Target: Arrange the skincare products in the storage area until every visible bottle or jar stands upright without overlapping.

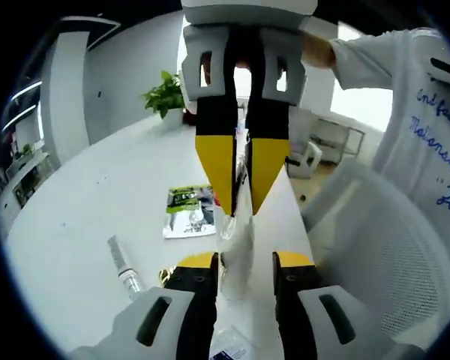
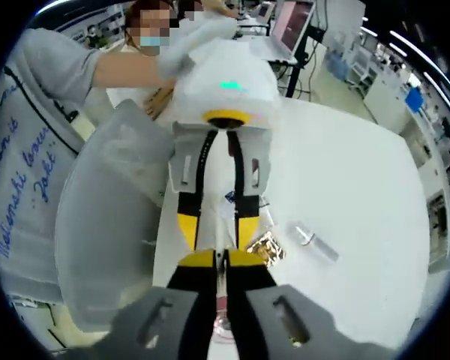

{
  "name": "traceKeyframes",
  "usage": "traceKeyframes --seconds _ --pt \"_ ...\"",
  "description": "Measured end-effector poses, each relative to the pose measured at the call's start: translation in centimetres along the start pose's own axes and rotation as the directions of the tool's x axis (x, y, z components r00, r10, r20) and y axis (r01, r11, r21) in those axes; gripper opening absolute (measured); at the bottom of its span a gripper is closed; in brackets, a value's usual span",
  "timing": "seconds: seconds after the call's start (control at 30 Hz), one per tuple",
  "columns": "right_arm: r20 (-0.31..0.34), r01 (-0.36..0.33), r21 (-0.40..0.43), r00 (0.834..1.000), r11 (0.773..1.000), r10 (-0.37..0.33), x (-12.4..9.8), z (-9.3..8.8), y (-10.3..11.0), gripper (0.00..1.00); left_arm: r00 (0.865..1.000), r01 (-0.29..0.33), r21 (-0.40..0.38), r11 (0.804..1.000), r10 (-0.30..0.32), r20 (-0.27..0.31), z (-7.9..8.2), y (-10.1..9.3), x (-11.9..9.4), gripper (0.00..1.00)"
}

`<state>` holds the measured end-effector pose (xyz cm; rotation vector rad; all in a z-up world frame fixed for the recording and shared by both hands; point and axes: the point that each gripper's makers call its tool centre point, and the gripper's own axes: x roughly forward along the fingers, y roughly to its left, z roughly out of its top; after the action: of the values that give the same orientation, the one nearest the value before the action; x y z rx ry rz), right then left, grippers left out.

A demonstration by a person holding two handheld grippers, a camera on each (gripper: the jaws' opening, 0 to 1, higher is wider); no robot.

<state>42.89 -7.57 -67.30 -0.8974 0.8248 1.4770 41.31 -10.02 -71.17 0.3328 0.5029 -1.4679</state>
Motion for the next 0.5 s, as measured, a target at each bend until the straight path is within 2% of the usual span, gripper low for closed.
traceKeyframes --seconds 0.17,0.5 --pt "-0.007 0.007 0.013 1.0 1.0 -0.007 0.0 -0.1 -0.4 0.02 0.997 -0.072 -0.004 0.997 0.072 0.022 -0.1 1.4 0.4 0.15" --pt "-0.075 0.002 -0.009 0.997 1.0 -0.003 -0.4 -0.4 -0.8 0.03 0.996 -0.083 0.004 0.997 0.083 0.033 0.1 1.9 0.8 0.13"
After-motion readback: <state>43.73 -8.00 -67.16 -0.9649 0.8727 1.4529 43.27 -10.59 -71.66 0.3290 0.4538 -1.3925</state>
